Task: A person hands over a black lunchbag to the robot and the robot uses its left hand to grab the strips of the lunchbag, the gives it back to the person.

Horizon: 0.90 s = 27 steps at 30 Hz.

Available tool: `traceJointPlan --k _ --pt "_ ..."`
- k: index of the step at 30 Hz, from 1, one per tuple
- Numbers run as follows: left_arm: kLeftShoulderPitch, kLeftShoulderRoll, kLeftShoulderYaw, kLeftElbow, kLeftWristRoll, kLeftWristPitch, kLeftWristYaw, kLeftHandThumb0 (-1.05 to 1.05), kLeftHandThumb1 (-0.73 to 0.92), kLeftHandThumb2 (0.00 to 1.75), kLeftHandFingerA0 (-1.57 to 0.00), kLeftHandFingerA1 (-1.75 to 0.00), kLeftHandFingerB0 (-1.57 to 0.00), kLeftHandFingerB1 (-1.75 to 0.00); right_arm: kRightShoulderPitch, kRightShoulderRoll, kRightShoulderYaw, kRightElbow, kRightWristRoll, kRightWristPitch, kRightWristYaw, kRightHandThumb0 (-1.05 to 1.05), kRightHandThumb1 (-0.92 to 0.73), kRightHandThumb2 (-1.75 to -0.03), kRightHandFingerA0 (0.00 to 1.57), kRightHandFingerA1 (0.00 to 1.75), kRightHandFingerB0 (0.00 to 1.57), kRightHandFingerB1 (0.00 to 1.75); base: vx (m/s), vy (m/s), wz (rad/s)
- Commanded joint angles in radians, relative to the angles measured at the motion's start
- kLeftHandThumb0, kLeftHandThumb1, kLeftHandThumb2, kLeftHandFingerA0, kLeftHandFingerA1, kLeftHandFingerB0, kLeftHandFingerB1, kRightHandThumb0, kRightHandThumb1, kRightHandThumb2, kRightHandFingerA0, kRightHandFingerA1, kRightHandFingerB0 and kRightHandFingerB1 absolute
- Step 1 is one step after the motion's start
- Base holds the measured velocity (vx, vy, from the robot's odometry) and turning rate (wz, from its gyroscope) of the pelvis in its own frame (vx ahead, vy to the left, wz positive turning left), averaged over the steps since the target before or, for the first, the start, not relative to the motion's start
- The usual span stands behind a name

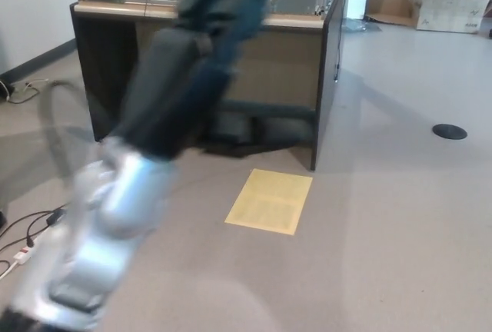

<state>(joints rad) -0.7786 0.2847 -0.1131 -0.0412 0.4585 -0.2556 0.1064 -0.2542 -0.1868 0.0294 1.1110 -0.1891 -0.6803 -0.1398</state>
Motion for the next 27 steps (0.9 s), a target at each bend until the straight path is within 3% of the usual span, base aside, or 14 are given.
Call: traceJointPlan --k 1,3,4,5,6,11,13,16,20,21,22,25,26,27 --pt "0.229 0.103 0.156 -0.037 -0.283 0.022 -0.198 -0.72 0.42 0.79 0.00 -0.01 0.00 -0.01 0.001 -0.009 -0.025 0.013 0.023 0.025 -0.003 -0.45 -0.66 -0.59 0.65 0.47 0.49 0.36 0.00 0.000 0.00" --pt "0.356 0.113 0.189 -0.040 -0.307 -0.036 -0.190 -0.58 0.36 0.74 0.00 -0.08 0.00 -0.09 0.010 -0.015 -0.029 0.007 0.028 0.009 0.002 -0.46 -0.66 -0.59 0.65 0.47 0.48 0.36 0.00 0.000 0.00" --pt "0.427 0.104 0.217 -0.003 -0.320 -0.096 -0.163 -0.61 0.41 0.54 0.00 -0.16 0.00 -0.14 -0.011 -0.018 -0.032 0.000 0.027 0.016 -0.004 -0.46 -0.65 -0.59 0.69 0.49 0.47 0.37 0.00 0.000 0.00" --pt "0.444 0.101 0.224 0.008 -0.322 -0.114 -0.155 -0.61 0.41 0.54 0.00 -0.16 0.00 -0.14 -0.018 -0.018 -0.033 -0.002 0.026 0.019 -0.007 -0.46 -0.65 -0.59 0.69 0.49 0.47 0.37 0.00 0.000 0.00" --pt "0.528 0.102 0.248 0.045 -0.316 -0.173 -0.130 -0.56 0.35 0.75 0.00 -0.15 0.00 -0.12 -0.026 -0.011 -0.039 0.001 0.036 0.018 0.001 -0.47 -0.65 -0.59 0.67 0.49 0.47 0.37 0.00 0.000 0.00" --pt "0.813 0.058 0.306 0.147 -0.305 -0.312 -0.055 -0.56 0.36 0.75 0.00 -0.19 0.00 -0.14 0.003 -0.024 -0.038 -0.009 0.017 -0.001 -0.032 -0.46 -0.63 -0.59 0.67 0.49 0.48 0.36 0.00 0.000 0.00" --pt "0.883 0.050 0.327 0.225 -0.301 -0.357 -0.033 -0.55 0.44 0.55 -0.07 -0.25 0.00 -0.18 0.011 -0.031 -0.034 -0.015 0.010 0.002 -0.033 -0.48 -0.64 -0.59 0.66 0.48 0.45 0.36 0.00 0.000 0.00" --pt "0.898 0.079 0.328 0.412 -0.265 -0.405 -0.012 -0.65 0.40 0.79 0.00 -0.18 0.00 -0.13 0.009 -0.032 -0.047 -0.020 0.027 -0.003 -0.017 -0.46 -0.64 -0.59 0.64 0.48 0.41 0.35 0.00 0.000 0.00" --pt "0.861 0.104 0.319 0.623 -0.228 -0.441 0.024 -0.62 0.38 0.79 0.00 -0.19 0.00 -0.17 -0.009 -0.026 -0.053 -0.023 0.027 0.005 -0.021 -0.47 -0.63 -0.58 0.61 0.47 0.37 0.33 0.00 0.000 0.00" --pt "0.853 0.109 0.320 0.651 -0.229 -0.441 0.023 -0.67 0.47 0.57 0.00 -0.24 0.00 -0.22 -0.014 -0.023 -0.053 -0.021 0.026 -0.002 -0.023 -0.49 -0.63 -0.58 0.62 0.47 0.36 0.33 0.00 0.000 0.00" --pt "0.841 0.118 0.314 0.707 -0.216 -0.448 0.035 -0.59 0.37 0.77 0.00 -0.18 0.00 -0.17 -0.014 -0.021 -0.054 -0.020 0.026 -0.012 -0.022 -0.49 -0.62 -0.58 0.61 0.47 0.35 0.33 0.00 0.000 0.00" --pt "0.824 0.128 0.306 0.767 -0.209 -0.456 0.031 -0.65 0.46 0.56 0.00 -0.24 0.00 -0.22 -0.010 -0.021 -0.059 -0.025 0.030 -0.002 -0.013 -0.51 -0.62 -0.59 0.58 0.45 0.34 0.32 0.00 0.000 0.00" --pt "0.808 0.126 0.302 0.794 -0.225 -0.467 0.007 -0.59 0.37 0.78 0.00 -0.21 0.00 -0.18 -0.010 -0.027 -0.063 -0.029 0.031 0.002 -0.012 -0.50 -0.62 -0.58 0.56 0.45 0.34 0.32 0.00 0.000 0.00" --pt "0.797 0.126 0.301 0.812 -0.234 -0.473 -0.008 -0.59 0.38 0.77 0.00 -0.19 0.00 -0.17 -0.010 -0.030 -0.066 -0.031 0.031 0.003 -0.012 -0.51 -0.62 -0.58 0.55 0.45 0.34 0.32 0.00 0.000 0.00"
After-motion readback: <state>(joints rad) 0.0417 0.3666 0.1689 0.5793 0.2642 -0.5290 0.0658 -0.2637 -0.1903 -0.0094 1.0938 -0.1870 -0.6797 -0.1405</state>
